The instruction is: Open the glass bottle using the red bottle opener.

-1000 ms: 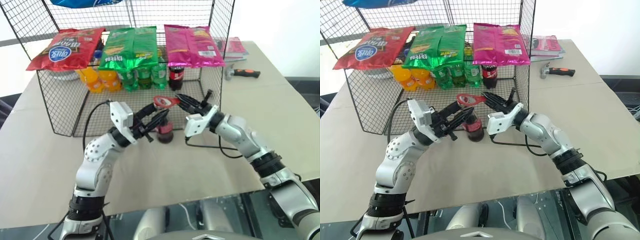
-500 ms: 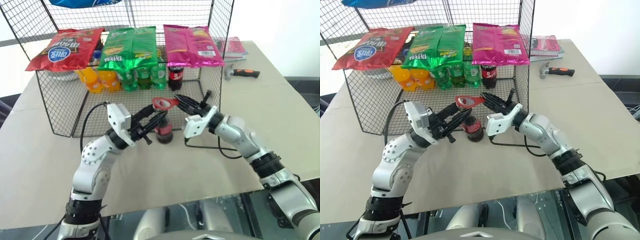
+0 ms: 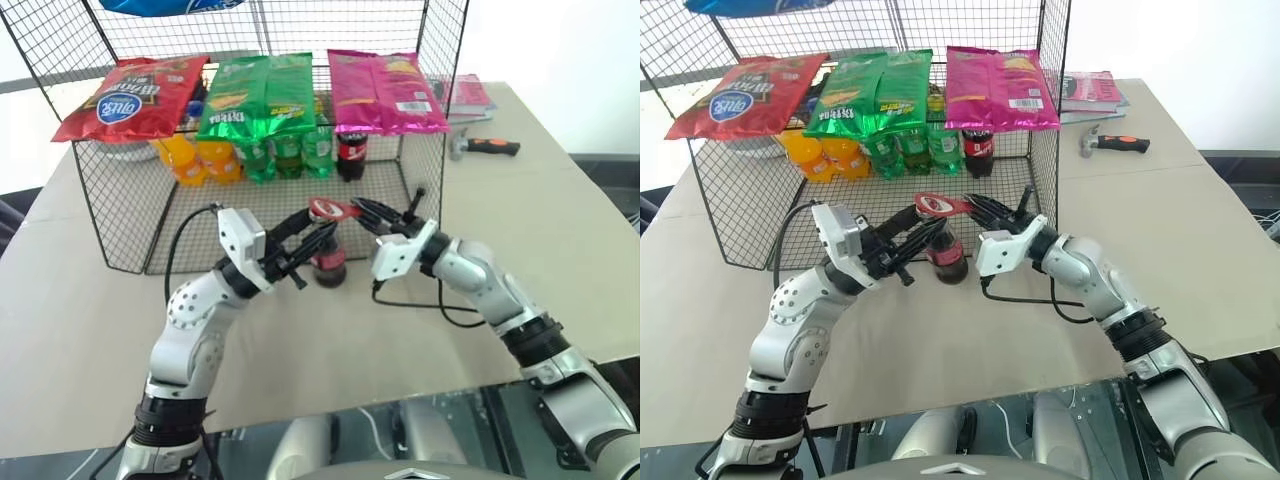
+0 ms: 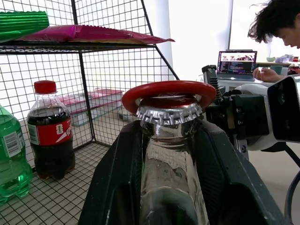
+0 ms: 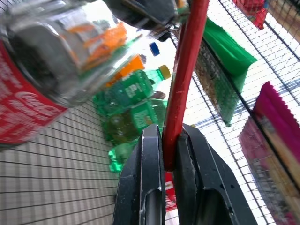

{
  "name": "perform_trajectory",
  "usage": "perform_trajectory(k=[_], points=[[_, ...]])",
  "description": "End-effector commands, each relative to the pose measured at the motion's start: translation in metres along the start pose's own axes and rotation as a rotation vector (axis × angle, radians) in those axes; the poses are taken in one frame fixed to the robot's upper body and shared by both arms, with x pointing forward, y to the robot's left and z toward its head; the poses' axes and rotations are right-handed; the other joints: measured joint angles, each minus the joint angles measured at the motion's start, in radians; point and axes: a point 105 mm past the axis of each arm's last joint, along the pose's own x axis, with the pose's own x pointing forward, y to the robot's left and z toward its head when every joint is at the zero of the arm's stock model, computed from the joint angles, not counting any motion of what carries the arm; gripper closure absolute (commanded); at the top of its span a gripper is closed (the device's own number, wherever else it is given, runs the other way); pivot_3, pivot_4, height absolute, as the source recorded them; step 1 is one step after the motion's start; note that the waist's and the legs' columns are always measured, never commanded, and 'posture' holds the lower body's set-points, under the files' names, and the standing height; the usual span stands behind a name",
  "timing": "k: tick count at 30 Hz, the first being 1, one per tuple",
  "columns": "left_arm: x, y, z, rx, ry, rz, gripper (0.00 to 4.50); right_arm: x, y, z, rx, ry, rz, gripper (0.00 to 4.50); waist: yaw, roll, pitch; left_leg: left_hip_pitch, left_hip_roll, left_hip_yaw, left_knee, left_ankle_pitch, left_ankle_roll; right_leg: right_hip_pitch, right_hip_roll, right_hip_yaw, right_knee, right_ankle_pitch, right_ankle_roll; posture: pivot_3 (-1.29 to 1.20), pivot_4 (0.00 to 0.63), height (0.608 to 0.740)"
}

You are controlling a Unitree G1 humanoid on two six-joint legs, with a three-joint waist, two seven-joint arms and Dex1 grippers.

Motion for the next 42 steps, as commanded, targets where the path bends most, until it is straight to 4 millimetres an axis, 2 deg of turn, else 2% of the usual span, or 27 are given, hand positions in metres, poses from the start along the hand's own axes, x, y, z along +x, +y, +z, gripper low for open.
perform_trajectory(k=[1,7,13,16,23,42], points=[[-0.002,0.004,-0.011,-0.010,0.059,0.021,3.43,0.001,0.039,0.012,0.025,-0.045,0.163,4.50,0.000,0.000,0.000,0.000,0.000,0.000,0.000,0.000,0.000,0.000,0.000,0.000,0.000,0.000,0.000,0.00,0.150,0.740],[-0.003,0.005,-0.011,-0.018,0.068,0.024,3.43,0.009,0.049,0.022,0.046,-0.071,0.161,4.50,-0.001,0.000,0.000,0.000,0.000,0.000,0.000,0.000,0.000,0.000,0.000,0.000,0.000,0.000,0.000,0.00,0.150,0.740],[-0.002,0.003,-0.012,-0.032,0.079,0.020,3.43,0.017,0.047,0.033,-0.010,-0.115,0.145,4.50,-0.002,0.000,0.000,0.001,0.000,0.000,0.000,0.000,0.000,0.000,0.001,0.000,0.001,0.000,0.000,0.00,0.150,0.740],[-0.002,0.003,-0.012,-0.035,0.082,0.020,3.43,0.017,0.039,0.033,-0.066,-0.124,0.129,4.50,-0.002,0.000,0.000,0.001,0.000,0.000,0.000,0.000,0.000,0.000,0.001,0.000,0.001,0.000,0.000,0.00,0.150,0.740],[-0.001,0.005,-0.015,-0.032,0.087,0.029,3.43,0.015,0.002,0.020,-0.253,-0.134,0.121,4.50,-0.001,0.000,0.000,0.001,0.000,0.000,0.000,0.000,0.000,0.000,0.001,0.000,0.001,0.000,0.000,0.00,0.150,0.740],[0.001,0.003,-0.018,-0.043,0.081,0.030,3.43,0.009,-0.047,0.014,-0.443,-0.178,0.102,4.50,0.002,0.000,0.002,0.000,-0.001,0.000,0.000,0.000,0.000,0.000,-0.001,0.000,0.000,0.000,0.000,0.00,0.150,0.740]])
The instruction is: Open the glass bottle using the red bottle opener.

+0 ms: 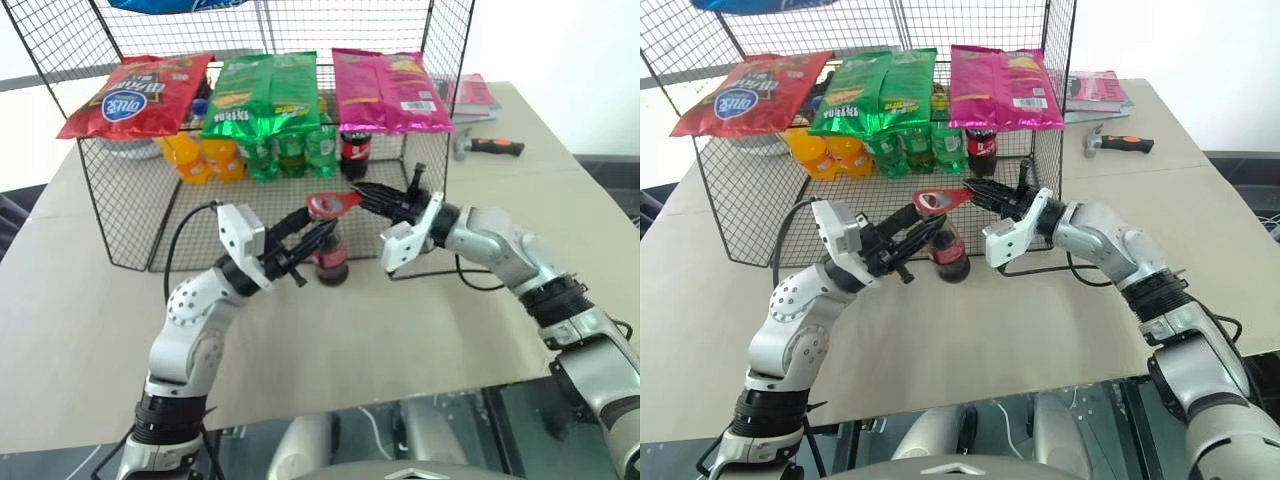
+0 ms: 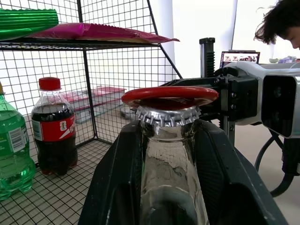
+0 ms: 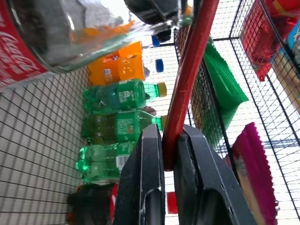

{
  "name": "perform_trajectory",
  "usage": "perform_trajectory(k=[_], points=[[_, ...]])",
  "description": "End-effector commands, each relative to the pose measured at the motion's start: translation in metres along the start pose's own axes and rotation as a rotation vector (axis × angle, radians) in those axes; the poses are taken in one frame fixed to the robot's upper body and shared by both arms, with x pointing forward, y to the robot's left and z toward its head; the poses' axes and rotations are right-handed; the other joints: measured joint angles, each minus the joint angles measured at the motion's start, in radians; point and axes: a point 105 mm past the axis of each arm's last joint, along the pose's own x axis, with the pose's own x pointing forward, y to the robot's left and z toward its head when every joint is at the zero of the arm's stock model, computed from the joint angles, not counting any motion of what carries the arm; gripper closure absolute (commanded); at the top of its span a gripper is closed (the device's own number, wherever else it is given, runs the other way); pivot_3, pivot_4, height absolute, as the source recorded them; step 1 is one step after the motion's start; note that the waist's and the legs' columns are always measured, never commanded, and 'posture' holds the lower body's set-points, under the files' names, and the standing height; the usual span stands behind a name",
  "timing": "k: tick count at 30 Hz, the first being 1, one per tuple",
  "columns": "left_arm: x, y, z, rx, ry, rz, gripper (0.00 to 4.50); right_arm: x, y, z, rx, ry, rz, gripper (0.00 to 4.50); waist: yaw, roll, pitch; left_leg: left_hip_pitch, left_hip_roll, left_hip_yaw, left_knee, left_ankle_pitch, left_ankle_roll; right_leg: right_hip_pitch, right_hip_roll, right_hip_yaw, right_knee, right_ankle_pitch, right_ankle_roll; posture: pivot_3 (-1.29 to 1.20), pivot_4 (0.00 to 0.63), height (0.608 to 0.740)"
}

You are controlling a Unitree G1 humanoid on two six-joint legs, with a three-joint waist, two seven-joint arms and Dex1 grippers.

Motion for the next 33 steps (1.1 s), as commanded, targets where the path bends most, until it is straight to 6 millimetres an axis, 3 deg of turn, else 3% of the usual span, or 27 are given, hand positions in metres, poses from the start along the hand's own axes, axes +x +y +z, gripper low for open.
perform_trajectory(k=[1,9,19,33], points=[[-0.002,0.002,-0.019,-0.026,0.073,0.027,3.43,0.002,-0.011,0.009,-0.080,-0.065,0.003,4.50,-0.001,-0.001,0.000,0.000,0.000,0.000,0.000,0.000,0.000,0.000,0.000,0.000,0.000,0.000,0.000,0.00,0.150,0.740],[-0.001,0.001,-0.020,-0.028,0.072,0.021,3.43,-0.005,-0.035,-0.004,-0.150,-0.042,-0.050,4.50,0.000,-0.001,0.000,0.000,0.000,0.000,0.000,0.000,0.000,0.000,0.000,0.000,0.000,0.000,0.000,0.00,0.150,0.740],[-0.003,0.001,-0.020,-0.031,0.068,0.025,3.43,-0.003,-0.063,-0.002,-0.169,-0.048,-0.181,4.50,-0.001,-0.001,0.000,-0.001,0.000,0.000,0.000,0.000,0.000,0.000,0.000,0.000,0.000,0.000,0.000,0.00,0.150,0.740],[-0.001,0.002,-0.016,-0.022,0.050,0.030,3.43,-0.006,-0.063,-0.011,-0.065,0.021,-0.250,4.50,-0.001,-0.001,0.000,-0.001,0.000,0.000,0.000,0.000,0.000,0.000,0.000,0.000,-0.001,0.000,0.000,0.00,0.150,0.740]])
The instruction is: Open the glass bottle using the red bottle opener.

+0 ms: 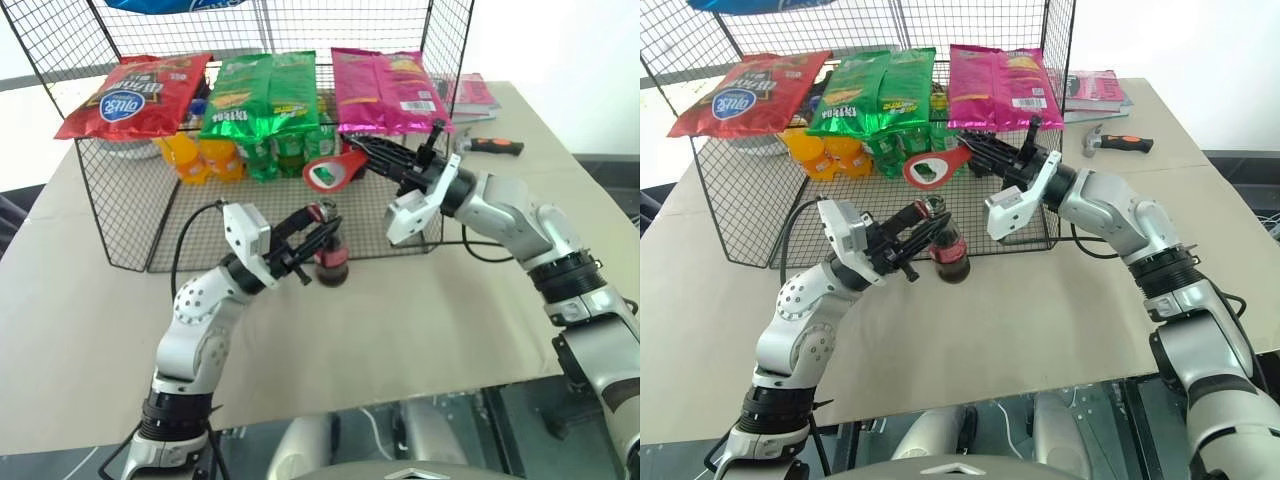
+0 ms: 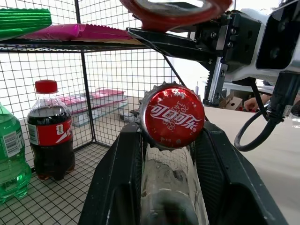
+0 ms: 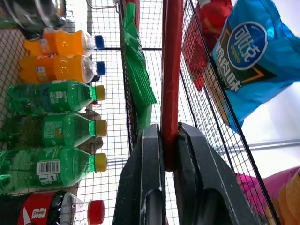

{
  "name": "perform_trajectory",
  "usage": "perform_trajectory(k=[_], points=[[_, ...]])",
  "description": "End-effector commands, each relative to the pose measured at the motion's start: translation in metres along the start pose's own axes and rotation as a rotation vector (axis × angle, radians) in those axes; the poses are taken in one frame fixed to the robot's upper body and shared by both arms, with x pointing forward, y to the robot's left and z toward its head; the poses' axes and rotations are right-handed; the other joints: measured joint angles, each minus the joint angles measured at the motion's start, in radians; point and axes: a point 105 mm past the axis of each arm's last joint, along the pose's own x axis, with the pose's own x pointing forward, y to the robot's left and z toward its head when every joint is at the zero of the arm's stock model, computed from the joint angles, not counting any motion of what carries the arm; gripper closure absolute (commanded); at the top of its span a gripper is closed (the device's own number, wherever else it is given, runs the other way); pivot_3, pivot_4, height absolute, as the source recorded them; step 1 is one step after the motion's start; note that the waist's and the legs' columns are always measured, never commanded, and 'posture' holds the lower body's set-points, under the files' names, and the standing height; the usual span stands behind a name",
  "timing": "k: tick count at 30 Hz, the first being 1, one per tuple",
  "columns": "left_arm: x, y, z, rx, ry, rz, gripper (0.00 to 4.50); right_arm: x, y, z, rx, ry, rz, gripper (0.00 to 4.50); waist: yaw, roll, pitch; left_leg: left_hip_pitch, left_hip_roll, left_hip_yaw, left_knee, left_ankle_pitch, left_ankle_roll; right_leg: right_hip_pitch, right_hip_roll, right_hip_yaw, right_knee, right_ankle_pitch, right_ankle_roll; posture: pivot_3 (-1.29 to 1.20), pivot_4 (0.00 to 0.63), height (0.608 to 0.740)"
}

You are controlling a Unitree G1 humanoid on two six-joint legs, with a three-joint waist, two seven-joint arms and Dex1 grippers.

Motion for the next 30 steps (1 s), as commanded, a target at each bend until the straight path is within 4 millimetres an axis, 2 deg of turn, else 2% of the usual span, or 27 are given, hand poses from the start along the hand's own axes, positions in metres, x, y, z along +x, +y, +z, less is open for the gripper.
perform_trajectory(k=[1,20,22,23,25,30], points=[[-0.004,0.002,-0.015,-0.021,0.063,0.027,3.43,-0.002,-0.019,-0.003,0.011,0.018,-0.088,4.50,0.000,0.000,0.000,0.000,0.000,0.000,0.000,0.000,0.000,0.000,0.000,0.000,0.000,0.000,0.000,0.00,0.150,0.740],[-0.005,0.003,-0.008,-0.025,0.024,0.033,3.43,-0.005,-0.008,-0.006,0.064,0.050,-0.074,4.50,0.000,0.000,0.001,-0.002,0.000,0.000,0.000,0.000,0.000,-0.001,0.000,0.000,0.000,0.000,0.000,0.00,0.150,0.740],[-0.005,0.004,-0.007,-0.021,0.019,0.039,2.41,-0.005,-0.008,-0.006,0.066,0.051,-0.074,4.50,0.000,0.000,0.001,-0.002,0.000,0.000,0.000,0.000,0.000,-0.001,0.000,0.000,0.000,0.000,0.000,0.00,0.150,0.740],[-0.005,0.004,-0.007,-0.018,0.018,0.040,2.12,-0.005,-0.008,-0.006,0.067,0.051,-0.074,4.50,-0.001,0.000,0.001,-0.002,0.000,0.000,0.000,0.000,0.000,-0.002,0.000,0.000,0.000,0.000,0.000,0.00,0.150,0.740],[-0.005,0.004,-0.006,-0.011,0.017,0.040,1.21,-0.005,-0.007,-0.006,0.069,0.052,-0.075,4.50,-0.001,0.000,0.002,-0.004,0.000,0.000,0.000,0.001,-0.001,-0.004,0.000,0.000,0.000,0.001,0.001,0.00,0.150,0.740],[-0.005,0.004,-0.005,-0.011,0.013,0.041,1.21,-0.005,-0.006,-0.006,0.075,0.054,-0.075,4.50,0.000,0.000,0.002,-0.010,0.000,0.000,0.000,0.002,-0.004,-0.010,0.000,0.000,0.000,0.003,0.003,0.00,0.150,0.740]])
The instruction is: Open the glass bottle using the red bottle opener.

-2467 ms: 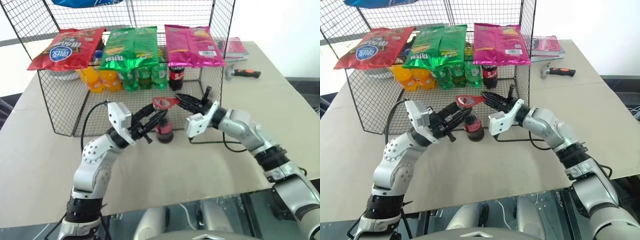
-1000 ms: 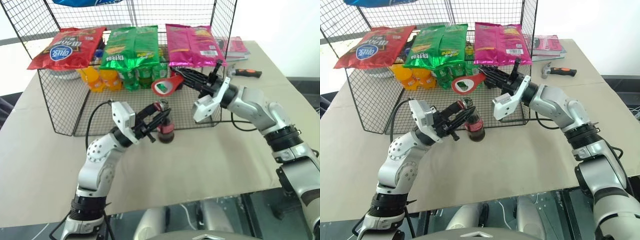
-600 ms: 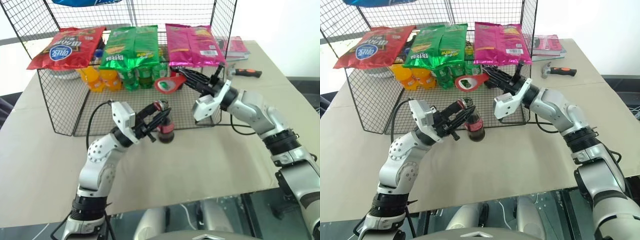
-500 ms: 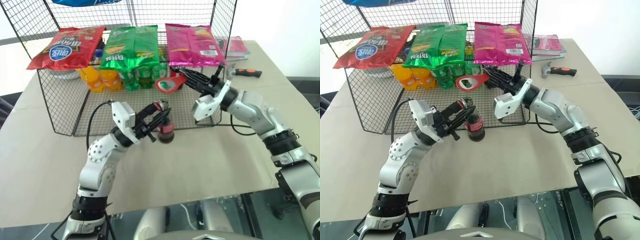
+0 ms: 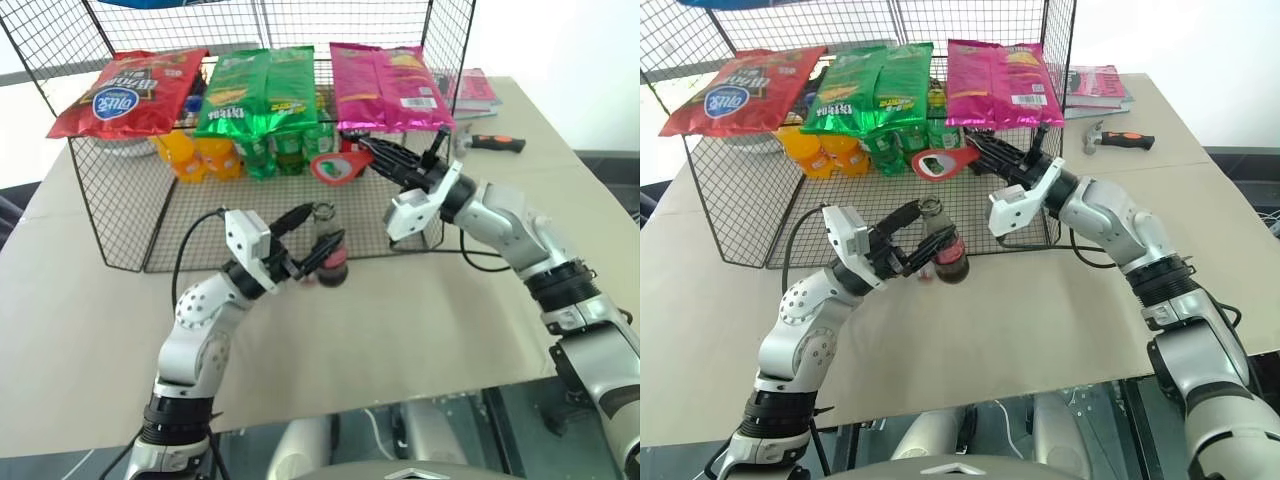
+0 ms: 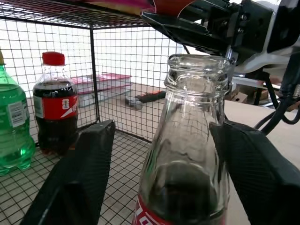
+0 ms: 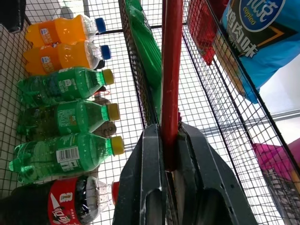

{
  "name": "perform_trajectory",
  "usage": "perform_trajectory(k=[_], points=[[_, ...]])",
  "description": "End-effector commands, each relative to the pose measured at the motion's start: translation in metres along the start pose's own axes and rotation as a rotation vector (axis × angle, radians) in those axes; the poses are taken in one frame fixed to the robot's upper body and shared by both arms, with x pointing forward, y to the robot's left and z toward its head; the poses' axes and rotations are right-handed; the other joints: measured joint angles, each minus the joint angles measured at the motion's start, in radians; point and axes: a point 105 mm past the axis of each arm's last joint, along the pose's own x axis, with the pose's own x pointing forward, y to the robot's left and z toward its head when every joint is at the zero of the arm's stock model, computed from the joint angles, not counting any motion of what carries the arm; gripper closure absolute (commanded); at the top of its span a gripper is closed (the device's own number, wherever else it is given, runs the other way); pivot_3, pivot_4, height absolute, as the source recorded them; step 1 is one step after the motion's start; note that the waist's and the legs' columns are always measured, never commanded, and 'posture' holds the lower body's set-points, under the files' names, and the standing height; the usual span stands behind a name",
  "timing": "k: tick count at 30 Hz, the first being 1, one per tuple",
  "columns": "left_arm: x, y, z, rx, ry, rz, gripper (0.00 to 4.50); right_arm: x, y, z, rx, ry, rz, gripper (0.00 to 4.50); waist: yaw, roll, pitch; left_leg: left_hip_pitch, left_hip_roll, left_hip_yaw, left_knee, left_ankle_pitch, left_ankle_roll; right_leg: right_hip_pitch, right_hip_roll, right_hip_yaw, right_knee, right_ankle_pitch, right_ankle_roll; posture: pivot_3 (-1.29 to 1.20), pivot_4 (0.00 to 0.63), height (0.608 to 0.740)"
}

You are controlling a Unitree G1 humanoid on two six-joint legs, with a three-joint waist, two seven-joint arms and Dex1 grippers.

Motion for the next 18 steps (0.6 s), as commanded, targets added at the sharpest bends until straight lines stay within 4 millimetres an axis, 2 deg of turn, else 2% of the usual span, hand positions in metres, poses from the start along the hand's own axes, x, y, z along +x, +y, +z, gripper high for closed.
perform_trajectory(k=[1,18], points=[[0.000,0.001,0.007,0.027,-0.015,0.000,1.21,0.000,-0.014,0.001,0.000,-0.003,-0.062,4.50,0.000,0.000,0.000,0.000,0.000,0.000,0.000,0.000,0.000,0.000,0.000,0.000,0.000,0.000,0.000,0.00,0.150,0.740],[-0.005,-0.010,0.008,0.002,-0.005,-0.060,1.21,-0.006,-0.013,-0.004,0.009,0.026,-0.068,4.50,-0.001,0.000,0.000,-0.001,0.000,0.000,-0.001,0.000,0.000,-0.001,0.000,0.000,-0.002,0.000,0.000,0.00,0.150,0.740]])
